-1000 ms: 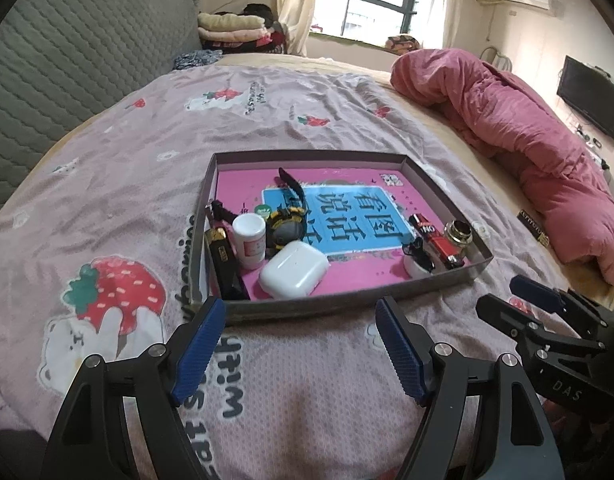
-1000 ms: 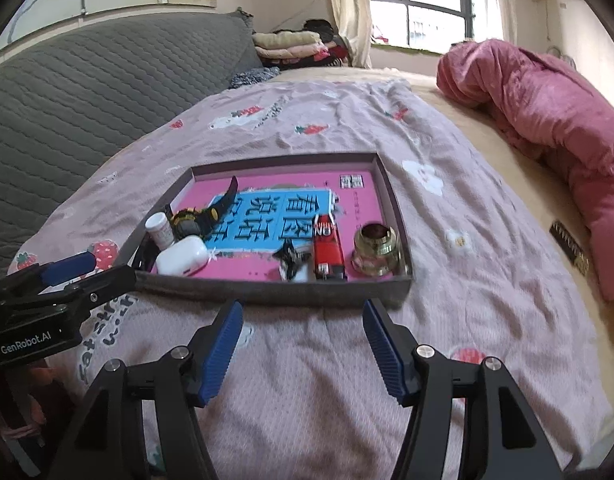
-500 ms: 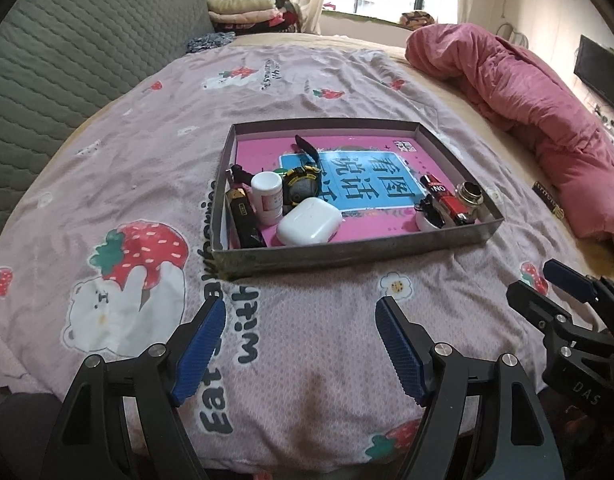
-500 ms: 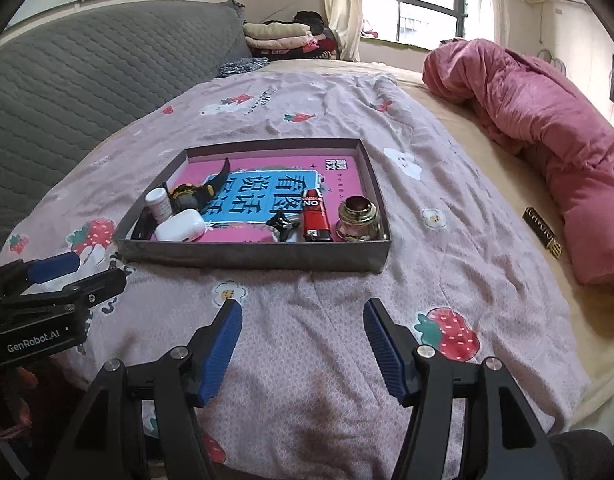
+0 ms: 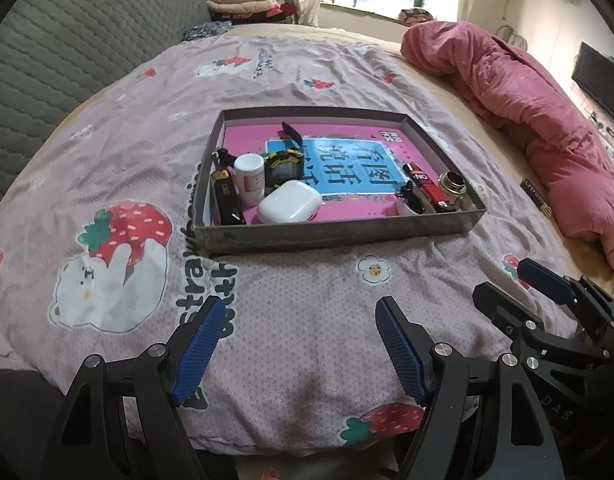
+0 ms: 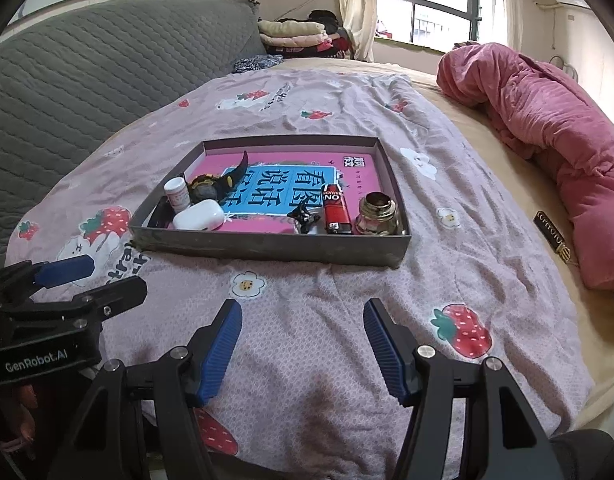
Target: Organize rigid objects
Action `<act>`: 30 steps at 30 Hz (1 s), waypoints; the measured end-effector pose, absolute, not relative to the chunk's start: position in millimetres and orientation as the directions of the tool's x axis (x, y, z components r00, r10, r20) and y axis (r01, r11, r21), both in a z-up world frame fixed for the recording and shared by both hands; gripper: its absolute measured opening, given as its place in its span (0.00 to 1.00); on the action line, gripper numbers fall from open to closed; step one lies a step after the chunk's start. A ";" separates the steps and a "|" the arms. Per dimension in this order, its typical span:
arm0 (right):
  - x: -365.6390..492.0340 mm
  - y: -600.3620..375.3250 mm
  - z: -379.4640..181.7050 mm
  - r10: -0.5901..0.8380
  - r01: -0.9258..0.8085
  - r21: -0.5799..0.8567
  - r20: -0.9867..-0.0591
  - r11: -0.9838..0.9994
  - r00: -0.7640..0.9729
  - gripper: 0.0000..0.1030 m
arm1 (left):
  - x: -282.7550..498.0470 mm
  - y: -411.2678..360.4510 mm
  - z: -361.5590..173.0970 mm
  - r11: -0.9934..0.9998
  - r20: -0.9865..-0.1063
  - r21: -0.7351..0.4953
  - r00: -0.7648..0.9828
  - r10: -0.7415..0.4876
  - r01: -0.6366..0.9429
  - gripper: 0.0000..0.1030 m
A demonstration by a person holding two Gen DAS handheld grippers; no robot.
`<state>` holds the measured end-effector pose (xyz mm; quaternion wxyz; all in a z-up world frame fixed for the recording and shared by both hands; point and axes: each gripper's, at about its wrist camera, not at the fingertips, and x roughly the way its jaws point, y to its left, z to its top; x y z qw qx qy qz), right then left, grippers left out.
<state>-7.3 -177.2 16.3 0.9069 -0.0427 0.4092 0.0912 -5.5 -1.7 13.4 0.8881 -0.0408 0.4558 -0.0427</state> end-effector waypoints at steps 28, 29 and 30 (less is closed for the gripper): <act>-10.0 -171.1 15.4 0.119 -0.208 -0.035 -0.720 0.978 0.683 0.61 | 2.5 3.9 3.2 0.993 -0.795 -0.116 0.599 -0.098 0.008 0.76; -9.4 -171.5 14.7 0.119 -0.206 -0.033 -0.722 0.978 0.682 0.61 | 2.8 3.8 2.4 0.993 -0.796 -0.116 0.597 -0.098 0.008 0.76; -8.5 -171.7 13.7 0.119 -0.205 -0.032 -0.724 0.978 0.680 0.61 | 4.0 3.8 1.2 0.994 -0.798 -0.112 0.595 -0.093 0.005 0.76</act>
